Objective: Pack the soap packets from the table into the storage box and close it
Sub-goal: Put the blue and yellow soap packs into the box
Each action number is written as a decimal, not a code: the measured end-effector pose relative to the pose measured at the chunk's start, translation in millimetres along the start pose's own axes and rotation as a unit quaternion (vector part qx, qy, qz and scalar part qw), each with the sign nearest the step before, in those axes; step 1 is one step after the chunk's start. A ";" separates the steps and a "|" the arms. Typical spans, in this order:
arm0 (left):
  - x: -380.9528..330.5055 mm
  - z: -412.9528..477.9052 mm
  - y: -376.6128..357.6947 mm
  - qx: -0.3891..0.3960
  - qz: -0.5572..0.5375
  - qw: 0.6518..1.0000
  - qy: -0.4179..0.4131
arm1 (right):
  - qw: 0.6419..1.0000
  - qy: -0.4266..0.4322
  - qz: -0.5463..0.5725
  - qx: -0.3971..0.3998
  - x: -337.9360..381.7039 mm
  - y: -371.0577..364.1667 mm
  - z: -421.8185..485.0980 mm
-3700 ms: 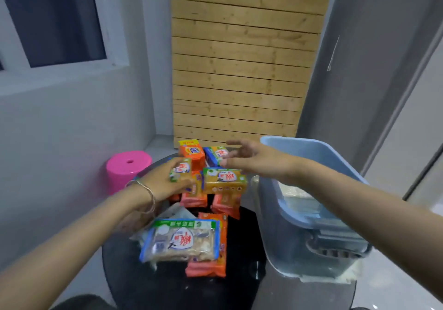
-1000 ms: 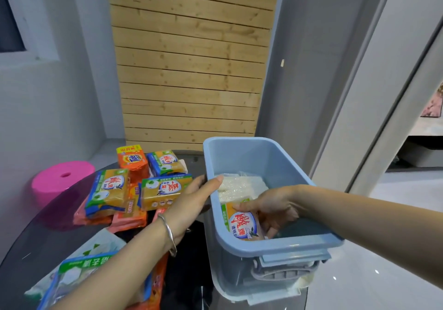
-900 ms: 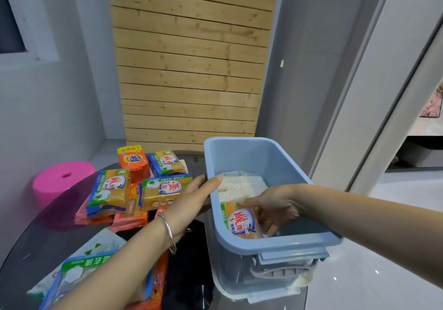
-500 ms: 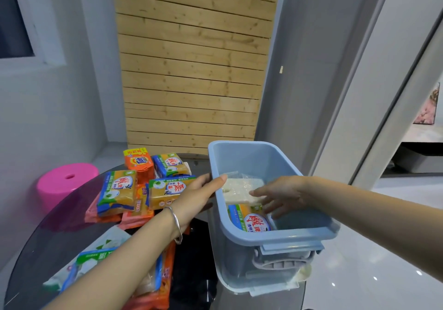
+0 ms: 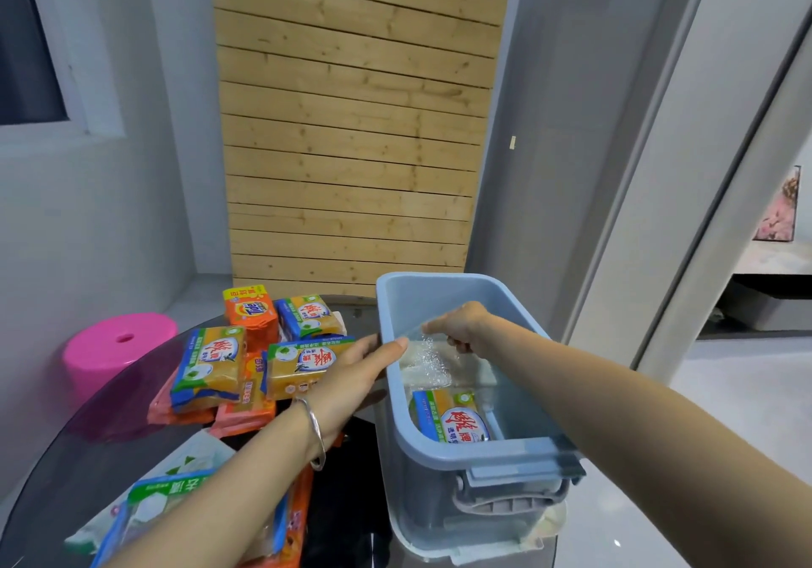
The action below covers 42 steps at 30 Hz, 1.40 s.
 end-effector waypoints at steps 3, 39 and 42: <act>-2.1 -1.0 -0.5 -0.003 -0.010 1.000 -0.001 | 0.996 0.030 -0.071 -0.050 3.4 5.8 2.1; -13.8 -39.6 192.1 -0.099 0.185 0.975 -0.067 | 0.950 0.197 -0.127 0.206 74.6 -95.6 -171.7; -2.3 -67.3 180.5 0.089 0.302 0.948 -0.033 | 0.945 0.122 -0.154 0.260 48.7 -135.3 -174.8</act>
Point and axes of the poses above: each hand's wrist, its own z-axis towards the middle knuckle, its own y-axis out of the back of the hand, x = y × z, the point moved 7 cm from there along z, towards the middle knuckle, and after that the axes turned 11 degrees about -y, right-handed, at the moved point
